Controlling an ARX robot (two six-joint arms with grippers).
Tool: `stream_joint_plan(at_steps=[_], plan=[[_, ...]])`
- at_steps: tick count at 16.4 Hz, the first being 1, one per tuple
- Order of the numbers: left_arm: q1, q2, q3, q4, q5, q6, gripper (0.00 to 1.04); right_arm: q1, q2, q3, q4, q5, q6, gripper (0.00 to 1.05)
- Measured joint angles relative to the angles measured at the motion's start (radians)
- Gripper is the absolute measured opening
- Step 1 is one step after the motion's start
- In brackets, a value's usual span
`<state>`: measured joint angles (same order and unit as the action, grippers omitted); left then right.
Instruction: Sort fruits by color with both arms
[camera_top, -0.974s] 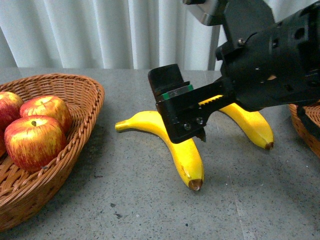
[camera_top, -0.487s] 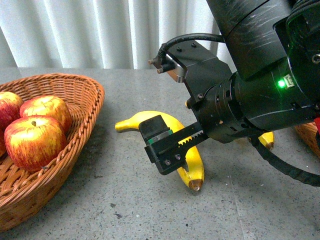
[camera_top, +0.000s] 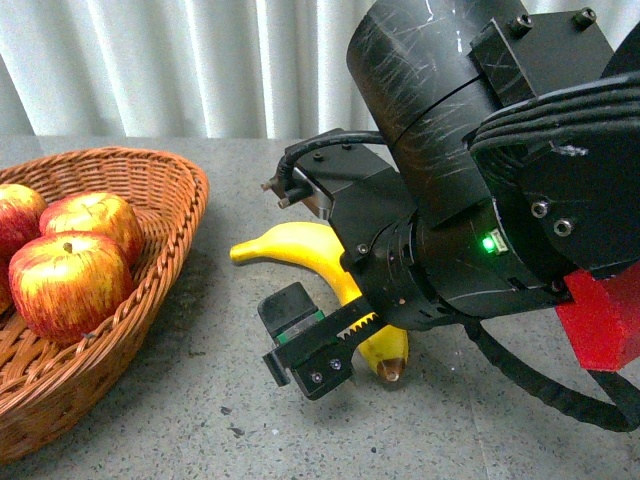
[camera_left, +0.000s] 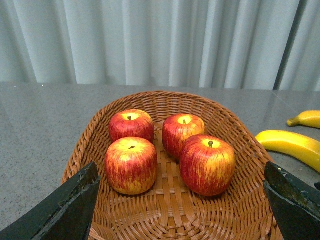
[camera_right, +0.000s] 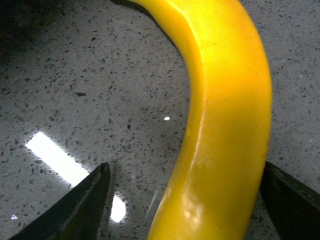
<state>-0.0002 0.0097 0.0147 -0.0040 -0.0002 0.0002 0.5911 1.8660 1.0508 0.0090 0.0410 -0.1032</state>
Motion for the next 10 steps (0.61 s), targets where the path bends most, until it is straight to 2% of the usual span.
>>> stream_joint_plan(at_steps=[3,4,5,8,10], plan=[[0.000,0.000,0.000,0.000,0.000,0.000,0.98,-0.003,-0.003,-0.001,-0.005,-0.004,0.000,0.56],[0.000,0.000,0.000,0.000,0.000,0.000,0.98,-0.013,-0.017,-0.001,-0.018,-0.016,-0.002,0.41],[0.000,0.000,0.000,0.000,0.000,0.000,0.98,-0.025,-0.031,0.002,-0.024,-0.018,-0.002,0.37],[0.000,0.000,0.000,0.000,0.000,0.000,0.98,-0.091,-0.101,0.048,-0.040,-0.043,-0.002,0.35],[0.000,0.000,0.000,0.000,0.000,0.000,0.98,-0.181,-0.168,0.091,-0.037,-0.075,-0.003,0.35]])
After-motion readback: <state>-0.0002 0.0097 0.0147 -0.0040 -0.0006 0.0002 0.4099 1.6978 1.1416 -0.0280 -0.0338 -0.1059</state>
